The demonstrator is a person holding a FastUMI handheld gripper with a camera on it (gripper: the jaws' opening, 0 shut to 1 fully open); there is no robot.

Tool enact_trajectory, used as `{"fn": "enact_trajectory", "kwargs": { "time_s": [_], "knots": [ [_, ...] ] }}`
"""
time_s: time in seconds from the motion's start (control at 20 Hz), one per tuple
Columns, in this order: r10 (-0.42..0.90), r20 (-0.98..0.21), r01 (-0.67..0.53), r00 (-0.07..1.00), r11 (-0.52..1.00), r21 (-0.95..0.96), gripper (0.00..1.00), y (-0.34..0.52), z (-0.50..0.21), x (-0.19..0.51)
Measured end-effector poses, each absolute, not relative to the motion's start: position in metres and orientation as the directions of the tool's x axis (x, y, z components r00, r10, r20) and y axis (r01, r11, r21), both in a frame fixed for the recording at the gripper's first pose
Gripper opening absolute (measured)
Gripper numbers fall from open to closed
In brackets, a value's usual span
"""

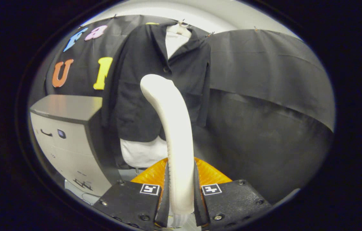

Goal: Iron the clothes twice with a garment steamer, once on the left side and once on the right side.

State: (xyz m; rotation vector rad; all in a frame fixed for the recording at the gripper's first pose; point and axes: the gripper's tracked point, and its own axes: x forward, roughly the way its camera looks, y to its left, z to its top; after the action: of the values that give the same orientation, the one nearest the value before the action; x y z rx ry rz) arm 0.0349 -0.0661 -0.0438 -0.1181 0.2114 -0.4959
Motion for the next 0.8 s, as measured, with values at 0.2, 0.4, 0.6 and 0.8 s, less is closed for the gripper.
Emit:
{"fn": "enact_trajectory", "kwargs": {
  "time_s": [0.2, 0.4, 0.6, 0.8],
  "knots": [
    [-0.439, -0.115, 0.425, 0.891, 0.897, -0.124, 0.34, -0.025, 0.009, -0.010],
    [-0.379, -0.073, 0.369, 0.923, 0.922, -0.119, 0.34, 0.005, 0.043, -0.035],
    [-0.327, -0.045, 0.320, 0.944, 0.940, -0.115, 0.34, 0.030, 0.065, -0.063],
    [-0.227, -0.039, 0.222, 0.973, 0.969, -0.106, 0.34, 0.045, 0.069, -0.074]
  ]
}}
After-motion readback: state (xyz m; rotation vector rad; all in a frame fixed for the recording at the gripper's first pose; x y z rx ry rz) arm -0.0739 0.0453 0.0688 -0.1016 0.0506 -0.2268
